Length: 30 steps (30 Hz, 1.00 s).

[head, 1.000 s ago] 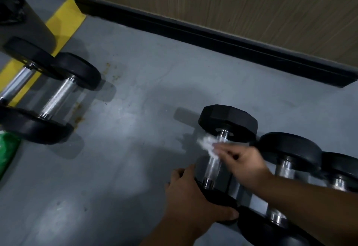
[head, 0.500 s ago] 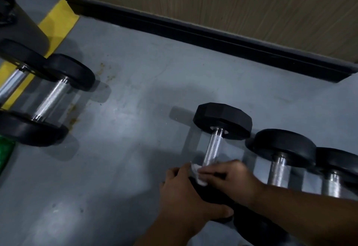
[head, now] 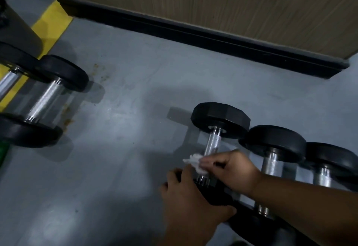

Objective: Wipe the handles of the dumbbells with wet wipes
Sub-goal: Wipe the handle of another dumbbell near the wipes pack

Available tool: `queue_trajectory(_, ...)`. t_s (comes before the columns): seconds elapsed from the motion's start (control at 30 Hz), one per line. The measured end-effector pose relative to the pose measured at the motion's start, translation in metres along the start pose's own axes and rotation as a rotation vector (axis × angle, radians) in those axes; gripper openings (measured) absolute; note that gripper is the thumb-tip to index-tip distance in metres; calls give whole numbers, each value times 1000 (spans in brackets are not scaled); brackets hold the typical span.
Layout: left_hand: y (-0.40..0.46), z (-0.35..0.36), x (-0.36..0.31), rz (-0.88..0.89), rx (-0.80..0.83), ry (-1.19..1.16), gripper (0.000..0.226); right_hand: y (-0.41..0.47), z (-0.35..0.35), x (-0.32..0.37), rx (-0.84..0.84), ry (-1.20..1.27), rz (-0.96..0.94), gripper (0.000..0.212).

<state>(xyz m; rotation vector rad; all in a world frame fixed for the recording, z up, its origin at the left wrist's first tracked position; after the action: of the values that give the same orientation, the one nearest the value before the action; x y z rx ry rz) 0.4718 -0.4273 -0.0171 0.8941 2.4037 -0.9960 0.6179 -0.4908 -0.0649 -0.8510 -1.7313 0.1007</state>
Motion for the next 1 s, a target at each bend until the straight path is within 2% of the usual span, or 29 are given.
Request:
queue_trajectory(0.1,-4,4,-3,-48,9,9,122,11,-25,-3,-263,104,32,15)
queue_trajectory(0.13,-4,3,-3,-51,3,7,123,10,-25,-4,-303,95,26,15)
queue_trajectory(0.33,-1,2,-7,15,-14,50,114,-2,-2,0,-99,-147,-136,16)
queue_trajectory(0.47,-1,5,-1,-34,-2,28,121,14,-28,-3,-331,0,-40,17)
queue_trajectory(0.5,-2,6,0,-41,-3,27,121,13,-26,-2,-327,-9,-44,19)
queue_trajectory(0.57,-2,6,0,-33,-14,31,119,4,-13,-2,-216,-110,-88,23)
queue_trajectory(0.67,1,6,2,-17,-19,25,117,-3,-8,-3,-74,-240,-162,17)
queue_trajectory(0.83,1,6,8,-22,42,11,127,15,-35,4,-304,-151,-95,17)
queue_trajectory(1.0,6,1,31,28,118,-101,125,-2,-17,3,-211,-349,-116,17)
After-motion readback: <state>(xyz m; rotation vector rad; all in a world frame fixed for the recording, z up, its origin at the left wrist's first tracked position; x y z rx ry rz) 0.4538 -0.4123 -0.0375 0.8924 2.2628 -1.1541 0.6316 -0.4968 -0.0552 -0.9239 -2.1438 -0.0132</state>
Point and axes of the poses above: each hand's wrist, its own y-axis towards the middle knuckle, its own z-axis out of the palm, x = y × z, the point moved 5 cm from there along y, towards the middle knuckle, and after that the axes turned 8 degrees about z, right-handed, at the moved point
